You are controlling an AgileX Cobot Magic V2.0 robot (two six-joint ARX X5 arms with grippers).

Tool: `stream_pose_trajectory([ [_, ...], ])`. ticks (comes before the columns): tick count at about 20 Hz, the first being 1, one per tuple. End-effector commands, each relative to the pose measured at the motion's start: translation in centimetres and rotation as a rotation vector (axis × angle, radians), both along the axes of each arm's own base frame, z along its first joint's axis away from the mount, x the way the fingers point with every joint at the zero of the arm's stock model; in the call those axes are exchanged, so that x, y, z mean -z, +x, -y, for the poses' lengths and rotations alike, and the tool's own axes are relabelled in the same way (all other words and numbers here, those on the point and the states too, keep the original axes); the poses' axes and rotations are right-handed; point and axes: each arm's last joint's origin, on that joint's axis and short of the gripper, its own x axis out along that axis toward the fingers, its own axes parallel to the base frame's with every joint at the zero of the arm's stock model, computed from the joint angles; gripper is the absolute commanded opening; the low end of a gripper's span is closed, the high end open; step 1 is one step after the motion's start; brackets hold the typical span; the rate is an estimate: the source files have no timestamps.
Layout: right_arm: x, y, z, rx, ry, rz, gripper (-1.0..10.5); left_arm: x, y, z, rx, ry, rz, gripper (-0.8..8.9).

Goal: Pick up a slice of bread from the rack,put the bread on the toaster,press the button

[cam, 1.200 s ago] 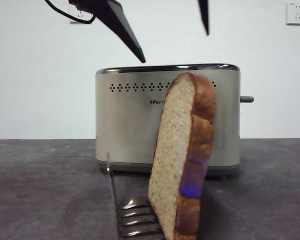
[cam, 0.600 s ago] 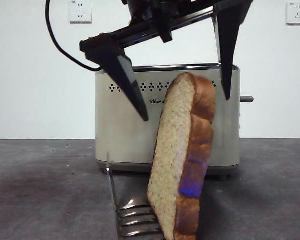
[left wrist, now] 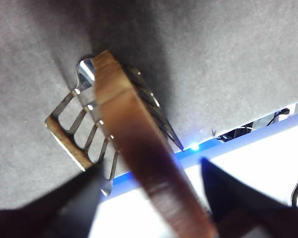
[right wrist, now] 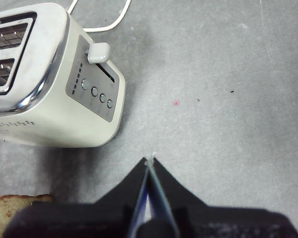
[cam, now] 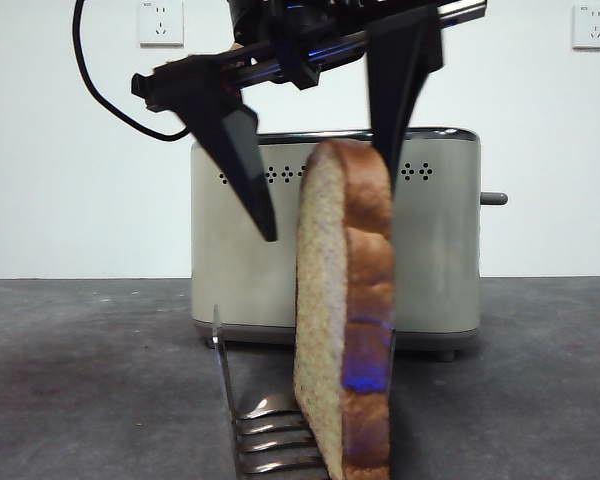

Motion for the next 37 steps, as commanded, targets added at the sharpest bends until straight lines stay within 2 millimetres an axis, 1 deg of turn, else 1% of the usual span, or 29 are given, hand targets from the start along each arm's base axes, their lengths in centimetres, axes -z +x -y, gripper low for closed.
stream_pose_trajectory([
  [1,-0.2,0.0,0.0,-0.002,-0.010,0.011,0.0,0.3,0.0,0.1,0.012,0.014,-0.004,1.22],
  [5,-0.2,0.0,0.0,0.000,-0.011,0.010,0.0,0.3,0.0,0.0,0.026,0.017,-0.003,1.05],
  [6,-0.2,-0.1,0.0,0.000,-0.011,0.008,0.0,0.3,0.0,-0.1,0.035,0.021,-0.004,0.67],
  [9,-0.2,-0.1,0.0,0.000,-0.011,0.007,0.0,0.2,0.0,-0.4,0.039,0.042,-0.012,0.23],
  [12,-0.2,-0.1,0.0,0.000,-0.011,0.006,0.0,-0.5,-0.1,-1.0,0.033,0.061,0.021,0.21],
  [14,-0.2,-0.1,0.0,0.000,-0.011,0.006,0.0,-1.4,-0.3,-1.5,0.027,0.048,0.049,0.21],
  [17,-0.2,-0.1,0.0,0.000,-0.011,0.006,0.0,-3.3,-0.7,-2.6,0.027,-0.016,0.094,0.21],
  [20,-0.2,-0.1,0.0,0.000,-0.011,0.006,0.0,-6.1,-1.6,-3.9,0.062,-0.116,0.178,0.22],
  [22,-0.2,-0.1,0.0,0.000,-0.011,0.006,0.0,-8.3,-2.3,-5.2,0.104,-0.182,0.254,0.21],
  [24,-0.1,-0.1,0.0,0.000,-0.011,0.004,0.0,-10.9,-3.1,-6.4,0.236,-0.235,0.359,0.22],
  [26,-0.1,-0.1,0.0,0.001,-0.010,-0.001,0.0,-13.9,-3.9,-7.5,0.464,-0.255,0.500,0.22],
  [27,-0.1,-0.1,0.0,0.001,-0.009,-0.005,0.0,-15.6,-4.3,-8.2,0.572,-0.236,0.576,0.22],
  [29,0.0,-0.2,0.0,0.002,-0.008,-0.021,0.0,-18.3,-4.8,-9.2,0.714,-0.182,0.726,0.23],
  [31,0.1,-0.3,0.0,0.002,-0.008,-0.035,0.0,-20.3,-5.1,-9.9,0.847,-0.129,0.869,0.22],
  [32,0.2,-0.4,0.0,0.002,-0.007,-0.041,0.0,-21.0,-5.3,-10.2,0.939,-0.098,0.927,0.22],
  [33,0.2,-0.4,0.0,0.002,-0.007,-0.046,0.0,-21.5,-5.4,-10.4,1.074,-0.049,0.996,0.22],
  [35,0.2,-0.4,0.0,0.002,-0.007,-0.047,0.0,-21.7,-5.0,-10.6,1.300,0.065,1.082,0.22],
  [37,0.2,-0.4,0.0,0.002,-0.007,-0.053,0.0,-21.5,-4.2,-10.7,1.446,0.159,1.107,0.21],
])
